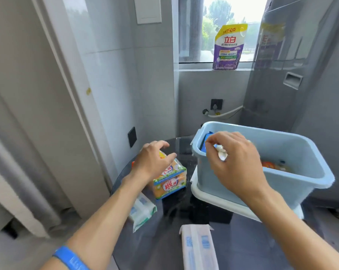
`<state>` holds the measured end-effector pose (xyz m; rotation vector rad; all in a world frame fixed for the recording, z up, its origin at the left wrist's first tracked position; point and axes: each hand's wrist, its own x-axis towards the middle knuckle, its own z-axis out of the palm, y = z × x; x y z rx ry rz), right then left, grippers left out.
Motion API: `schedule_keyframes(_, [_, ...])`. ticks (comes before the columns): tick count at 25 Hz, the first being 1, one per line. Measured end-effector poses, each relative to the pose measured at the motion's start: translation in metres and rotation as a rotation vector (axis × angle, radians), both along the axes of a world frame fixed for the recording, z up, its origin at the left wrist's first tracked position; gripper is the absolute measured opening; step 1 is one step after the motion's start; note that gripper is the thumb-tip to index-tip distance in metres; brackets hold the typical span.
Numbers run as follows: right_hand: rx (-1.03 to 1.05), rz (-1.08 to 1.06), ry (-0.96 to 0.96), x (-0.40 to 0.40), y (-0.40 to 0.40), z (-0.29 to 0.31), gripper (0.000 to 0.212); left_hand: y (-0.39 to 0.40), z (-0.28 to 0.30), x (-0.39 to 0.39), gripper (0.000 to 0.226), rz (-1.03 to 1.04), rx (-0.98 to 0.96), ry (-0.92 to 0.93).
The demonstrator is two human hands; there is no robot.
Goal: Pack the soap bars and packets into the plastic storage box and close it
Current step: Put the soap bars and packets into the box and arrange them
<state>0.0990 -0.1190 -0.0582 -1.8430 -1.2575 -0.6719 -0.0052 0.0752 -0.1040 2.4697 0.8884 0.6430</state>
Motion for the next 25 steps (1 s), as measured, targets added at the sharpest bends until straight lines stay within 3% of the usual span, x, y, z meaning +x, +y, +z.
schedule_keyframes(2, [-0.094, 0.071, -0.040, -0.015, 0.006, -0.016, 0.007, -0.003, -0.011, -0.005, 0.064, -0.076, 0.047, 0.280])
schedule_keyframes(4, [-0.119, 0.078, -0.061, -0.015, 0.008, -0.024, 0.006, -0.006, -0.024, -0.001, 0.070, -0.087, 0.156, 0.435])
schedule_keyframes(6, [-0.096, 0.075, -0.051, -0.012, 0.007, -0.026, 0.008, -0.006, -0.032, 0.002, 0.074, -0.026, 0.162, 0.460])
schedule_keyframes(10, [-0.124, 0.099, -0.055, -0.010, 0.000, -0.031, 0.008, -0.010, -0.026, 0.007, 0.067, 0.041, -0.045, 0.484])
schedule_keyframes(12, [-0.120, 0.119, -0.022, -0.006, -0.006, -0.029, 0.006, -0.011, -0.010, 0.006, 0.058, 0.102, -0.242, 0.310])
schedule_keyframes(15, [-0.072, 0.089, 0.103, -0.001, -0.015, -0.019, 0.005, -0.006, 0.034, -0.001, 0.055, 0.169, -0.648, -0.246])
schedule_keyframes(18, [0.032, 0.103, 0.478, 0.011, -0.024, -0.001, 0.008, -0.015, 0.074, -0.005, 0.057, -0.009, -0.918, -0.636])
schedule_keyframes(22, [0.002, 0.347, 1.087, 0.031, -0.034, 0.032, 0.037, -0.073, 0.089, 0.037, 0.058, -0.247, -0.978, -0.614])
schedule_keyframes(25, [0.145, 0.301, 1.300, 0.058, -0.050, 0.044, 0.043, -0.115, 0.087, 0.082, 0.054, -0.321, -0.945, -0.547])
